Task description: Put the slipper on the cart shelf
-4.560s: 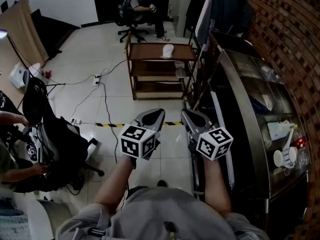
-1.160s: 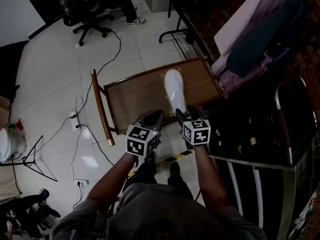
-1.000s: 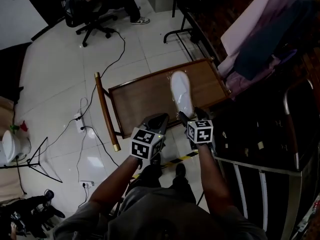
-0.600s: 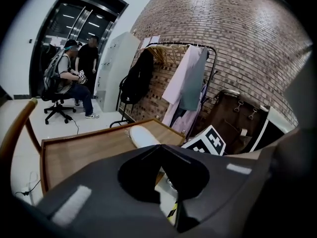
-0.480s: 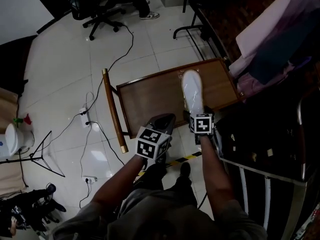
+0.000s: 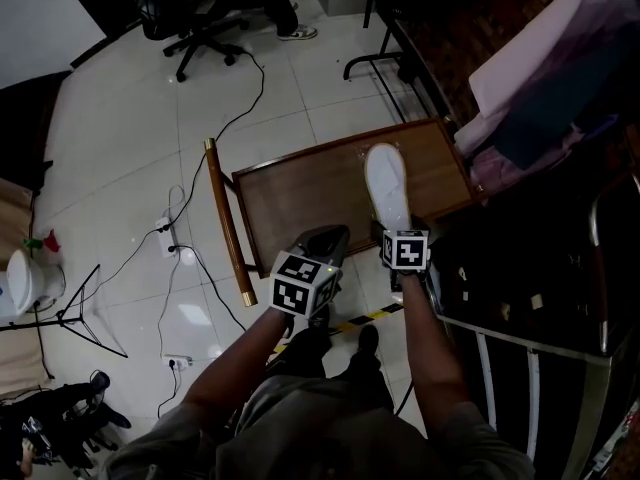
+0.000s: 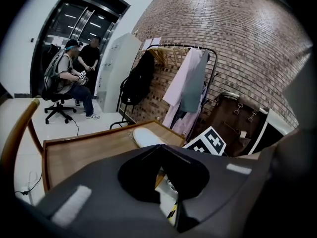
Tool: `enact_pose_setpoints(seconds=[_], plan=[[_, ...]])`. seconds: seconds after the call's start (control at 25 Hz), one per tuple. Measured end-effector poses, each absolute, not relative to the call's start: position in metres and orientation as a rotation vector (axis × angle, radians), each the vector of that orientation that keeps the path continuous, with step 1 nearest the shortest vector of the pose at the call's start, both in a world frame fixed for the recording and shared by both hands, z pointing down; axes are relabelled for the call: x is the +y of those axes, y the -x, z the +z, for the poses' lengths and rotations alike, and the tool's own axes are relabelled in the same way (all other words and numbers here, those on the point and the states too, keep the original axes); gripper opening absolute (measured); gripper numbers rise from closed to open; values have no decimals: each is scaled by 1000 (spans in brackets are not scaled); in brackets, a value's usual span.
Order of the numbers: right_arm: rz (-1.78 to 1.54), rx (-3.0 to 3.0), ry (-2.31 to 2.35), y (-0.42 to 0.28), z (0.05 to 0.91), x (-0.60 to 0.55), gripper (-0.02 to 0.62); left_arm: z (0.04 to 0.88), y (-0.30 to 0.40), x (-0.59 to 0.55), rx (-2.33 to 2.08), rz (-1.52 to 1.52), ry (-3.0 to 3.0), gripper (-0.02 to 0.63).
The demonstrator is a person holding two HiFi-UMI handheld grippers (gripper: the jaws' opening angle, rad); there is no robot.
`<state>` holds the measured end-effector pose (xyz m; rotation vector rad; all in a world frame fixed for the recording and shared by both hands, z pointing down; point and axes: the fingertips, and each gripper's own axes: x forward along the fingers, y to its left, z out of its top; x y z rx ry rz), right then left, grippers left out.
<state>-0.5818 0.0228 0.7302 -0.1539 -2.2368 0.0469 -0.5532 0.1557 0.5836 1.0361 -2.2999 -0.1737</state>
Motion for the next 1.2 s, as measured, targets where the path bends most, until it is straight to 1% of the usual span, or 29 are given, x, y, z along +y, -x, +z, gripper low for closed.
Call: enact_pose_setpoints(seconds=[0.28,0.64,0.92,1.2], plan=[[74,-2306,110,563,684,7,385,560,549,135,-2297,-173,-1139,8],[80,-2415,27,521,626,-17,371,550,528,104,-2249,-153,-1280,8],[121,-2507,-73,455,573,-49,370,537,487,60,-2189,-114,-1409,8],[157,-2598,-191,365,517,-90,370,519,411,-3,-2110,-66,-1565,8]])
